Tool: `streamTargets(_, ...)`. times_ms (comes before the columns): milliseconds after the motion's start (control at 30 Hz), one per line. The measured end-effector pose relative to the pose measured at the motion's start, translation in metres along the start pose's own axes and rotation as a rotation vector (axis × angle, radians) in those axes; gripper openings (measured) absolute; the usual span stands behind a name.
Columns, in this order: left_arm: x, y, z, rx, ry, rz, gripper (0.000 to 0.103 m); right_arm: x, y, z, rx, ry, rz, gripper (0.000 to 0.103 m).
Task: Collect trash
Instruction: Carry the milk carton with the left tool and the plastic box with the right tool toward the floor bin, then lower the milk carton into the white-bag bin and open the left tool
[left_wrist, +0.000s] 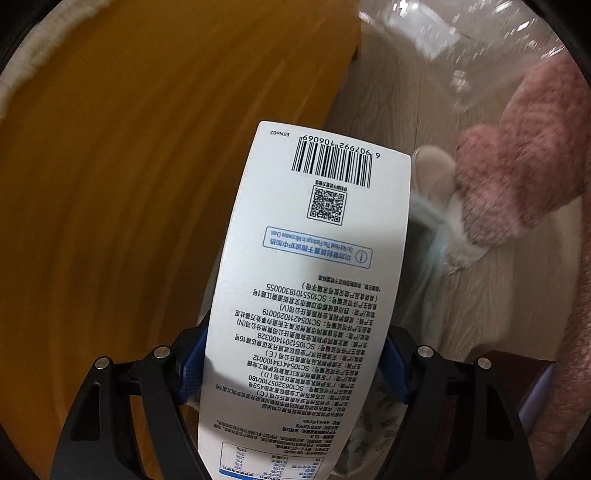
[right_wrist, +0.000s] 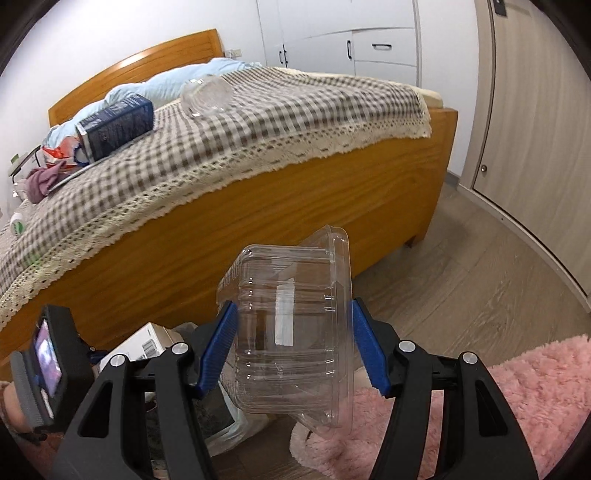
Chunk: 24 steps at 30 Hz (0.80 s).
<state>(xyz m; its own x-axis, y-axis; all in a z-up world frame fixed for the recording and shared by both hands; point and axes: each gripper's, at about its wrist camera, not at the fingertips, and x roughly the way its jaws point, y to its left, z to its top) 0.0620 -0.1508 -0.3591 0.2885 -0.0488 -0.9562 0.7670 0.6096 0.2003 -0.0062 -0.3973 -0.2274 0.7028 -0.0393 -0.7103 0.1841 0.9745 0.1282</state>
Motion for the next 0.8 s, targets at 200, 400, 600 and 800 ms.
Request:
streamTargets(200, 0.035, -0.011, -0.002, 0.085, 0.023, 0.007, 0.074, 0.013, -0.004, 0.000, 0.017, 0.023, -0.012, 0.061)
streamTargets(400, 0.061, -0.012, 0.006, 0.128, 0.034, -0.007, 0.074, 0.023, -0.006, 0.000, 0.017, 0.045, -0.034, 0.061)
streamTargets(600, 0.085, -0.007, 0.005, 0.164, 0.040, -0.009, 0.073, 0.032, -0.009, 0.001, 0.023, 0.063, -0.047, 0.061)
streamTargets(800, 0.105, -0.008, 0.005, 0.184, 0.069, -0.036, 0.072, 0.040, -0.007, 0.002, 0.019, 0.085, -0.043, 0.061)
